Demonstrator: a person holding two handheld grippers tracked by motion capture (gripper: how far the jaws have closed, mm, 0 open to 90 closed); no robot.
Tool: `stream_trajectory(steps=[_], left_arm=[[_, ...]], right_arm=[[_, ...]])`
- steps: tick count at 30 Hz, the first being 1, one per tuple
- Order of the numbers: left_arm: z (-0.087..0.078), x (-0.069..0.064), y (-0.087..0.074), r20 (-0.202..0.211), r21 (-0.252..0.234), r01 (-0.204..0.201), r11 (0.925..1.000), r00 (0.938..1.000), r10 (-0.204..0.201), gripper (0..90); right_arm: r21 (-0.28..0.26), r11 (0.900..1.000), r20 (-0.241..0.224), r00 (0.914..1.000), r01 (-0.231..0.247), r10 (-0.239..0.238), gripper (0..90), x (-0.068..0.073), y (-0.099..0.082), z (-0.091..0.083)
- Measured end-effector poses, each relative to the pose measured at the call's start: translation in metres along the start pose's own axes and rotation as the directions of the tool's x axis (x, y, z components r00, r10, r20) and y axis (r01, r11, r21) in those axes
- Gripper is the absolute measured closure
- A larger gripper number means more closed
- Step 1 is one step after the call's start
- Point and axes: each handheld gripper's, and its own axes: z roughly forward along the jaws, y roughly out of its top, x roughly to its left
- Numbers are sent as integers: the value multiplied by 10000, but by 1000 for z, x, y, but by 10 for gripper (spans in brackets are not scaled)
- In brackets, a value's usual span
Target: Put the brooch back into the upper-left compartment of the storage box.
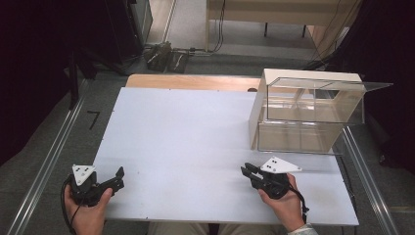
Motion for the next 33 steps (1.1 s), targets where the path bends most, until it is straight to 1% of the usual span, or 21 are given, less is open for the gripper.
stream_trajectory(steps=[8, 9, 19, 25, 31, 33], left_arm=[[0, 0, 0, -4, -13, 18, 10000, 10000, -18, 22], [0, 0, 0, -10, -10, 14, 10000, 10000, -14, 21], [0, 0, 0, -16, -11, 17, 10000, 10000, -17, 21], [1, 0, 0, -27, -13, 11, 10000, 10000, -11, 21], [1, 0, 0, -33, -1, -2, 10000, 10000, 2, 21], [1, 0, 0, -34, -7, -1, 10000, 10000, 1, 21]], right_arm=[[-290, 9995, 107, 9999, -96, 99, 740, -4, 5, -8], [-362, 9993, 140, 9999, -32, 37, 739, -5, 6, -10], [-700, 9975, 248, 9997, -24, 41, 740, -6, 13, -19], [-1141, 9935, 273, 9996, -30, 62, 740, -9, 22, -28], [-1338, 9910, 301, 9995, -50, 91, 740, -11, 27, -33], [-1496, 9887, 350, 9994, -18, 72, 740, -12, 30, -36]])
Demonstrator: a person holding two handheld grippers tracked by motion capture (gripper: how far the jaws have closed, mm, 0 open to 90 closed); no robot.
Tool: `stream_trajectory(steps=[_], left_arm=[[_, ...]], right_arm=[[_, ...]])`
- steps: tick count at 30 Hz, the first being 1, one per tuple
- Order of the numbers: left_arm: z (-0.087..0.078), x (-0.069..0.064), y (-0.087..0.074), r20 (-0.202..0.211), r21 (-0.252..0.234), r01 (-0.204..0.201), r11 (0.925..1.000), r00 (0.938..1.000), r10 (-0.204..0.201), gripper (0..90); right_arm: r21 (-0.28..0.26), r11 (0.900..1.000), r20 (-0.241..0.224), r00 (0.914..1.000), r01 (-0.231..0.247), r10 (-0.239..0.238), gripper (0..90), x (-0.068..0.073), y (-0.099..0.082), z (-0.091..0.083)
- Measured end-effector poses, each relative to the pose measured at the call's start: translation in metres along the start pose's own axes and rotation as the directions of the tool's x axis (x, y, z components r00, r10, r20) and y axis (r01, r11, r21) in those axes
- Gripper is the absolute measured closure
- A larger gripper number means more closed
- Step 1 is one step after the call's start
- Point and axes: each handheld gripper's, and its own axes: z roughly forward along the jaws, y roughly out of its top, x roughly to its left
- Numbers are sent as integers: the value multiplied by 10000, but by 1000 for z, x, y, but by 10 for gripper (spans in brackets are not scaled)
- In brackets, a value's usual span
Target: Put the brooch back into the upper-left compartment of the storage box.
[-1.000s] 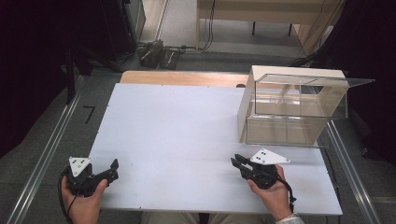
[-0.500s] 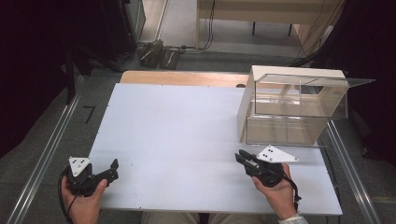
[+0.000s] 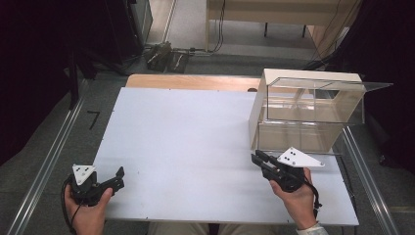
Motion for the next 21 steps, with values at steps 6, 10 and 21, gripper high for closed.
stream_trajectory(steps=[6, 10, 21], left_arm=[[0, 0, 0, -10, 6, -1, 10000, 10000, 1, 21], [0, 0, 0, -22, 16, -6, 10000, 10000, 6, 21], [1, -1, 0, -5, 11, -18, 10000, 10000, 18, 21]], right_arm=[[-237, 9997, 100, 9999, -41, 43, 740, -3, 6, -5], [-407, 9991, 195, 9997, -122, 130, 740, -7, 10, -9], [-977, 9949, 449, 9985, -253, 298, 740, -18, 20, -24]])
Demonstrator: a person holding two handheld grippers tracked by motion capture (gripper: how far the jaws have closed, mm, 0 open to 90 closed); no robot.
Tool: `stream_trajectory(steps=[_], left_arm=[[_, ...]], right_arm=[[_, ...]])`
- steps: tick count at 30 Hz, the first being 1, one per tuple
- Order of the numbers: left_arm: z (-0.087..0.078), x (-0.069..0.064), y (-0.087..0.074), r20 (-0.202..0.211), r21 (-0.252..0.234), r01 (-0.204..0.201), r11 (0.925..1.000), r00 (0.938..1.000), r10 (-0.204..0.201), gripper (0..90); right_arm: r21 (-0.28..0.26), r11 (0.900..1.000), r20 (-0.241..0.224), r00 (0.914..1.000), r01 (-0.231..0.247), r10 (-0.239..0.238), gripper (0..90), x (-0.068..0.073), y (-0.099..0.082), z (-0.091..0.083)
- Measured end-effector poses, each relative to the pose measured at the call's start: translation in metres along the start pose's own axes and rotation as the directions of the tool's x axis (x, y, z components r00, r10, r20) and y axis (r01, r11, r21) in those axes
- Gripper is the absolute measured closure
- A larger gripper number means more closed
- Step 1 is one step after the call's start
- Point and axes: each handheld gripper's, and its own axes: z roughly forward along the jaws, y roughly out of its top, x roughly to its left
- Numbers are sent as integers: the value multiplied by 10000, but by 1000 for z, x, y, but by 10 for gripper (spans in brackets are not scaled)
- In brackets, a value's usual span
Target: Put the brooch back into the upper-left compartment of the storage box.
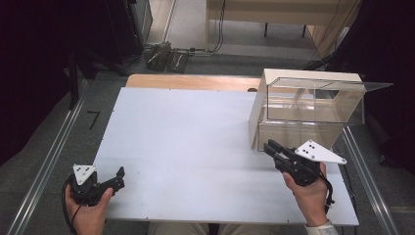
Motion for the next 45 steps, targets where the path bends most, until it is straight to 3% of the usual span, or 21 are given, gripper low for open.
stream_trajectory(steps=[27, 45], left_arm=[[1, 0, -1, 15, 55, 16, 10000, 10000, -16, 21], [1, 0, -1, -43, 46, 39, 10000, 10000, -39, 21]], right_arm=[[-1139, 9932, 405, 9988, -230, 278, 740, -21, 34, -10], [-1458, 9879, 687, 9956, -526, 631, 740, -40, 43, -5]])
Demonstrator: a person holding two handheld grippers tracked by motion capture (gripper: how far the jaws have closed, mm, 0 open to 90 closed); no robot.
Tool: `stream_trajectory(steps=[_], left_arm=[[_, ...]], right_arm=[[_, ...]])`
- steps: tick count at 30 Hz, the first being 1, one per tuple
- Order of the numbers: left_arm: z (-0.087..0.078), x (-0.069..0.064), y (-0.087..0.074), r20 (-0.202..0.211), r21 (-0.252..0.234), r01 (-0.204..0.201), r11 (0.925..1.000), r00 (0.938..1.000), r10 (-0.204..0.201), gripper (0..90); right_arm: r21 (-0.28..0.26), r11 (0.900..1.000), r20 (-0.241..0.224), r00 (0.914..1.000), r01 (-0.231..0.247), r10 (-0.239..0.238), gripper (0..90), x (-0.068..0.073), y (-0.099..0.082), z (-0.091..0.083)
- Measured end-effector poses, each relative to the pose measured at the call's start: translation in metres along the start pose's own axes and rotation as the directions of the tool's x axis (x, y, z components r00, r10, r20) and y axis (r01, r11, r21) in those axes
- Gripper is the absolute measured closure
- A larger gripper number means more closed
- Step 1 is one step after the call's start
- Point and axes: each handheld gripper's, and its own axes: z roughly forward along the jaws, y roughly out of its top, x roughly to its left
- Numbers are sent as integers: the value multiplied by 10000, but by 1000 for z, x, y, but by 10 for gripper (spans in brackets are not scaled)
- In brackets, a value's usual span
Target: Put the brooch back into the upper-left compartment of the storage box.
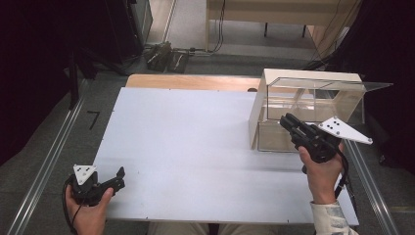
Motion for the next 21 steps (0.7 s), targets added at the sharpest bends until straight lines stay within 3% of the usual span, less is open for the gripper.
stream_trajectory(steps=[21], left_arm=[[0, 1, -1, -45, 7, 35, 10000, 10000, -34, 21]], right_arm=[[-100, 9991, 724, 9965, -409, 416, 739, -22, 4, 11]])
